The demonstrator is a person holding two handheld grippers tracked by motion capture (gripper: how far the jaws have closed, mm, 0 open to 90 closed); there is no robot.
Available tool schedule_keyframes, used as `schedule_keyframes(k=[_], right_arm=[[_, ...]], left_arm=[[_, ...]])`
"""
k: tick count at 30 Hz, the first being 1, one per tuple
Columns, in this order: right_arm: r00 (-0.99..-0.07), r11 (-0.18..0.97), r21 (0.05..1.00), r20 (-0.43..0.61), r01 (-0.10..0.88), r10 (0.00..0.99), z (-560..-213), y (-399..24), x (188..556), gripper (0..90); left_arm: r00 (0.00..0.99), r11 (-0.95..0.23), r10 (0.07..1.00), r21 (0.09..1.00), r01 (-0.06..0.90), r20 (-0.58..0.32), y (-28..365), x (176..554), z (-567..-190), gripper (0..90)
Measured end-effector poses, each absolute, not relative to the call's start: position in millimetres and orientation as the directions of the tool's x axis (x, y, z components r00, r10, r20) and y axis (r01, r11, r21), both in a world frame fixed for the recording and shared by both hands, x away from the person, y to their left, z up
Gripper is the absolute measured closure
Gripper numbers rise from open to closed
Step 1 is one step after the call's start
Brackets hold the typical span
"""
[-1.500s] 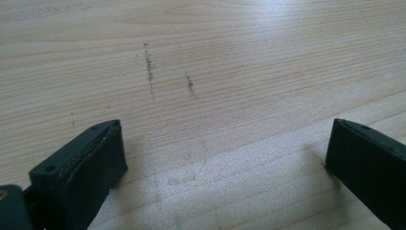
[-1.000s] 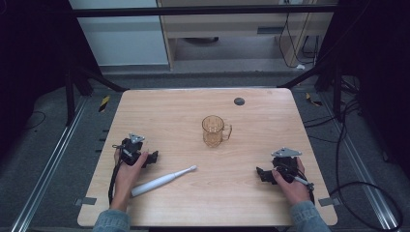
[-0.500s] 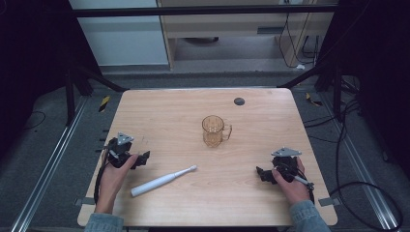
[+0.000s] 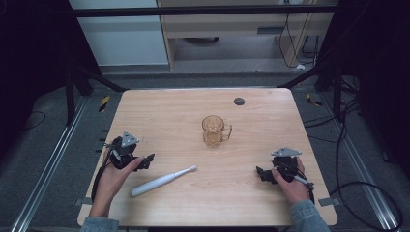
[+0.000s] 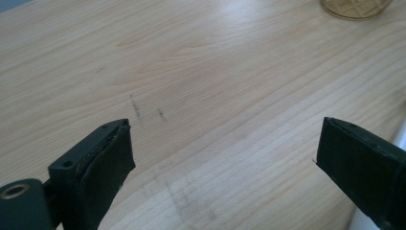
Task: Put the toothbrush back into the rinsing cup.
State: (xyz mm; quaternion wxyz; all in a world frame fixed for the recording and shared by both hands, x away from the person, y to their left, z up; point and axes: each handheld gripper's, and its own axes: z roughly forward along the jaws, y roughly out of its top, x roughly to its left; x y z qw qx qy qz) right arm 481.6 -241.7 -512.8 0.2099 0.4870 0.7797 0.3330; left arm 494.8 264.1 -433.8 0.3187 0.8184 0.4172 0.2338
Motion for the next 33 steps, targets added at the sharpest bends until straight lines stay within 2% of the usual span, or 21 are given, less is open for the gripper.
schedule_keyframes(k=[8, 12, 28, 33], right_arm=[[-0.437, 0.304, 0.723, -0.004, 0.620, 0.899, -512.8, -241.7, 481.5, 0.4], [-0.437, 0.304, 0.724, -0.003, 0.620, 0.899, -512.8, -241.7, 481.6, 0.3], [-0.439, 0.304, 0.723, -0.001, 0.621, 0.899, -512.7, -241.6, 482.3, 0.3], [-0.439, 0.306, 0.723, -0.004, 0.619, 0.898, -512.9, -241.7, 482.6, 0.3]], left_arm=[[0.638, -0.521, 0.766, 0.661, 0.540, 0.083, 239.9, 488.0, -434.7, 6.4], [0.649, -0.536, 0.756, 0.650, 0.539, 0.085, 234.7, 488.7, -439.4, 6.7], [0.715, -0.648, 0.683, 0.576, 0.499, 0.149, 202.7, 480.3, -449.8, 4.8], [0.727, -0.660, 0.668, 0.579, 0.479, 0.160, 199.9, 477.7, -446.9, 4.4]])
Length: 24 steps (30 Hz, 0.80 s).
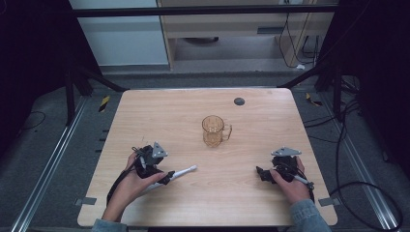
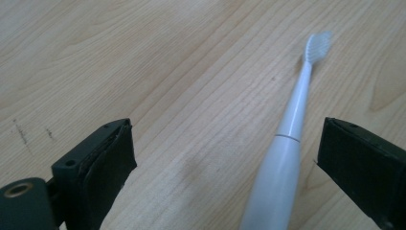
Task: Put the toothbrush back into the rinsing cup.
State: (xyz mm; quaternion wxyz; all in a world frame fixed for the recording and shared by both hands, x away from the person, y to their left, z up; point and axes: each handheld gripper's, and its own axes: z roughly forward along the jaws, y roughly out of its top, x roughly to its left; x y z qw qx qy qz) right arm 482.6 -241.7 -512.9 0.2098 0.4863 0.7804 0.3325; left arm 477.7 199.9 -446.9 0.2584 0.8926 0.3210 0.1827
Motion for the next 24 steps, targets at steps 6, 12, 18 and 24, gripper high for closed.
schedule_keyframes(k=[6, 12, 18, 24], right_arm=[[-0.439, 0.306, 0.723, -0.004, 0.619, 0.898, -512.9, -241.7, 482.6, 0.3], [-0.440, 0.307, 0.723, -0.005, 0.619, 0.898, -512.9, -241.8, 482.8, 0.3], [-0.440, 0.307, 0.723, -0.005, 0.619, 0.898, -512.9, -241.8, 482.8, 0.3], [-0.440, 0.307, 0.723, -0.005, 0.618, 0.898, -512.9, -241.9, 482.8, 0.3]], left_arm=[[0.754, -0.717, 0.625, 0.531, 0.452, 0.203, 191.2, 471.6, -444.5, 6.6], [0.784, -0.756, 0.584, 0.492, 0.431, 0.210, 186.1, 471.1, -447.0, 14.3], [0.802, -0.770, 0.564, 0.478, 0.423, 0.199, 185.8, 469.9, -445.6, 24.6], [0.822, -0.798, 0.537, 0.431, 0.422, 0.189, 185.0, 470.6, -453.0, 31.3]])
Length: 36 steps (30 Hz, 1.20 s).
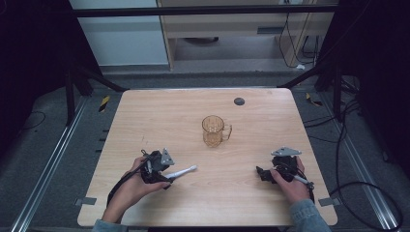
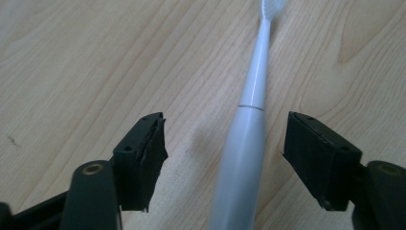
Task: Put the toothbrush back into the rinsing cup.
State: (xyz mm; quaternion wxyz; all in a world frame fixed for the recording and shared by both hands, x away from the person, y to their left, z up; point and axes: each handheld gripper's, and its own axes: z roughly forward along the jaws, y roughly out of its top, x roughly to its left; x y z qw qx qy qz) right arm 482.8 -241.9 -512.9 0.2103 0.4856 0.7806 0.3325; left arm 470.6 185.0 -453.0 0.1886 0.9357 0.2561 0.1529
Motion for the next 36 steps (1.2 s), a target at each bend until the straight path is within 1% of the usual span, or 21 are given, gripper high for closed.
schedule_keyframes(k=[2, 4, 9, 13, 16, 21, 30, 36], right_arm=[[-0.439, 0.306, 0.723, -0.004, 0.619, 0.899, -512.9, -241.7, 482.8, 0.3], [-0.439, 0.307, 0.723, -0.005, 0.619, 0.898, -512.9, -241.8, 482.8, 0.3], [-0.439, 0.307, 0.723, -0.005, 0.619, 0.898, -512.9, -241.8, 482.8, 0.3], [-0.440, 0.307, 0.723, -0.005, 0.618, 0.898, -512.9, -241.9, 482.8, 0.3], [-0.440, 0.307, 0.723, -0.005, 0.619, 0.898, -512.9, -241.8, 482.8, 0.3], [-0.440, 0.307, 0.723, -0.005, 0.619, 0.898, -512.9, -241.9, 482.8, 0.3], [-0.439, 0.306, 0.723, -0.004, 0.619, 0.899, -512.9, -241.8, 482.8, 0.3], [-0.439, 0.307, 0.723, -0.005, 0.619, 0.898, -512.9, -241.8, 482.8, 0.3]], left_arm=[[0.837, -0.810, 0.517, 0.420, 0.410, 0.181, 185.8, 470.2, -454.8, 37.3], [0.842, -0.817, 0.508, 0.410, 0.406, 0.179, 186.9, 470.0, -454.7, 39.5], [0.866, -0.840, 0.476, 0.371, 0.396, 0.153, 189.8, 469.7, -458.6, 42.1], [0.874, -0.854, 0.460, 0.347, 0.388, 0.155, 188.3, 469.7, -463.1, 43.7], [0.875, -0.851, 0.460, 0.355, 0.388, 0.148, 188.7, 470.4, -463.8, 44.1], [0.875, -0.849, 0.463, 0.354, 0.391, 0.143, 189.8, 470.7, -464.4, 47.4], [0.874, -0.838, 0.474, 0.360, 0.410, 0.109, 194.2, 473.2, -465.1, 56.5], [0.870, -0.832, 0.481, 0.368, 0.416, 0.104, 193.5, 474.2, -466.3, 56.9]])
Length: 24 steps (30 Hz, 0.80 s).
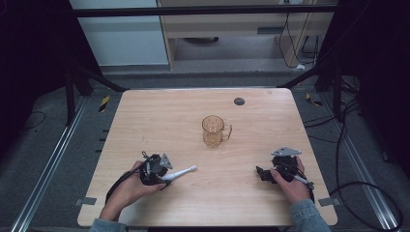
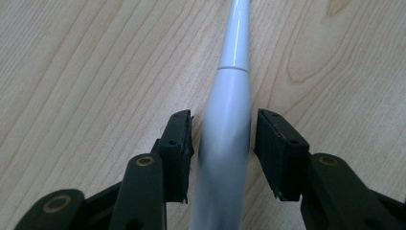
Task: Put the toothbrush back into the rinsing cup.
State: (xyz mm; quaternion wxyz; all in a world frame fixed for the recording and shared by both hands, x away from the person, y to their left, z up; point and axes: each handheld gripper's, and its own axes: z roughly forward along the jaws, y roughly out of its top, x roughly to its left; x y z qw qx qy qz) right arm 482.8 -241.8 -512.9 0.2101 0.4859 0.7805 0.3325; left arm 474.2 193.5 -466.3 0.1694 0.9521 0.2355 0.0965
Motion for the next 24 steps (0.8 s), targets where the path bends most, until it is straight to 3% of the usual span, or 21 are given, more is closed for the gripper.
schedule_keyframes(k=[12, 24], right_arm=[[-0.440, 0.307, 0.723, -0.005, 0.618, 0.898, -512.9, -241.9, 482.8, 0.3], [-0.440, 0.307, 0.723, -0.005, 0.618, 0.898, -512.9, -241.9, 482.8, 0.3]], left_arm=[[0.871, -0.831, 0.484, 0.357, 0.427, 0.084, 192.4, 475.3, -467.9, 65.5], [0.863, -0.819, 0.499, 0.365, 0.443, 0.073, 195.8, 476.8, -463.6, 66.5]])
